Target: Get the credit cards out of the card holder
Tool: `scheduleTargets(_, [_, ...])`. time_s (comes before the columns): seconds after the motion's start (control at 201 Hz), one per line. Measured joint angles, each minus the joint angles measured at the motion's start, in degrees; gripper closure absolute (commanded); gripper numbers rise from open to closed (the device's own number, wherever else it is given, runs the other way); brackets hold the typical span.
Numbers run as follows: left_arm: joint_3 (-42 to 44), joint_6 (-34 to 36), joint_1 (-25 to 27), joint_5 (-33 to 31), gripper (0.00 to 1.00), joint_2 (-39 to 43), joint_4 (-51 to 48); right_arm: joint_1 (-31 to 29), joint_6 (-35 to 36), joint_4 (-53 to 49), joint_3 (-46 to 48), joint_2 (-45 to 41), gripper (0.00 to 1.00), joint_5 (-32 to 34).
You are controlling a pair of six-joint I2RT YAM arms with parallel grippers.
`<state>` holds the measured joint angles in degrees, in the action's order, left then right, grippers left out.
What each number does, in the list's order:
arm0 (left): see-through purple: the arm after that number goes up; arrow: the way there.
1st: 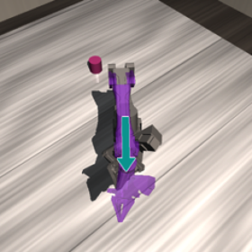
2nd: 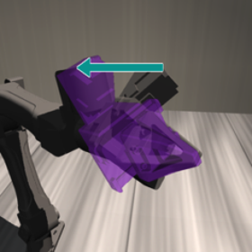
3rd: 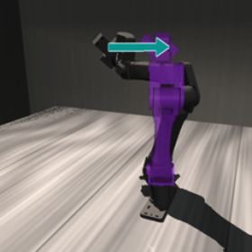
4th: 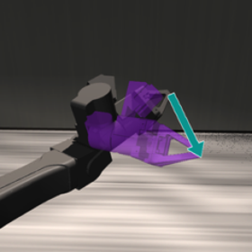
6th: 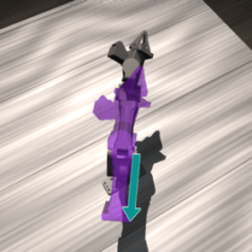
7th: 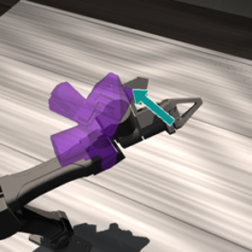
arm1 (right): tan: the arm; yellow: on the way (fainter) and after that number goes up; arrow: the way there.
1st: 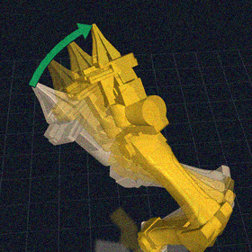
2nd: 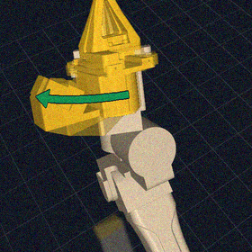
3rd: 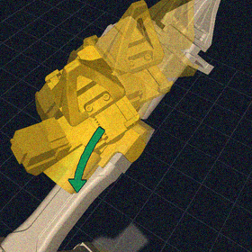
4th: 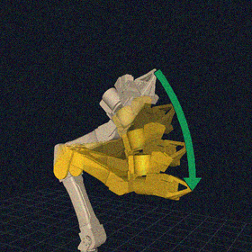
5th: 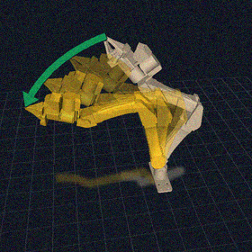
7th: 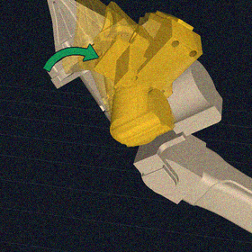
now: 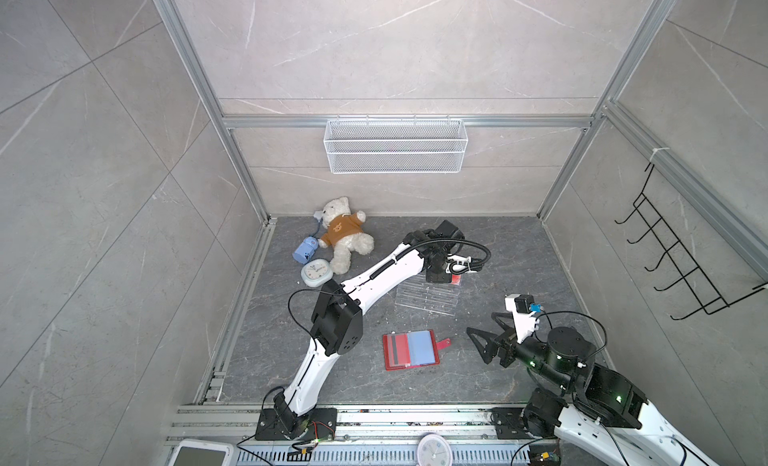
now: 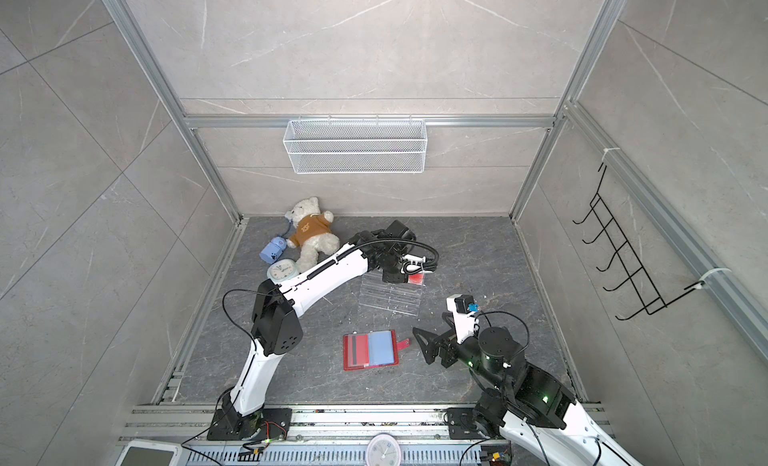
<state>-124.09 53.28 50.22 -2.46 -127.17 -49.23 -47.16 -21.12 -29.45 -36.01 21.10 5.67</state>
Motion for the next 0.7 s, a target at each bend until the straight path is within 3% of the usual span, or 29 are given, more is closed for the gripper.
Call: scheduleTargets(0.697, [-1.49, 2.78, 0.02, -1.9, 1.0, -2.97, 0.02, 0.0, 0.02, -0.42, 0.0, 0.92, 0.0, 0.42])
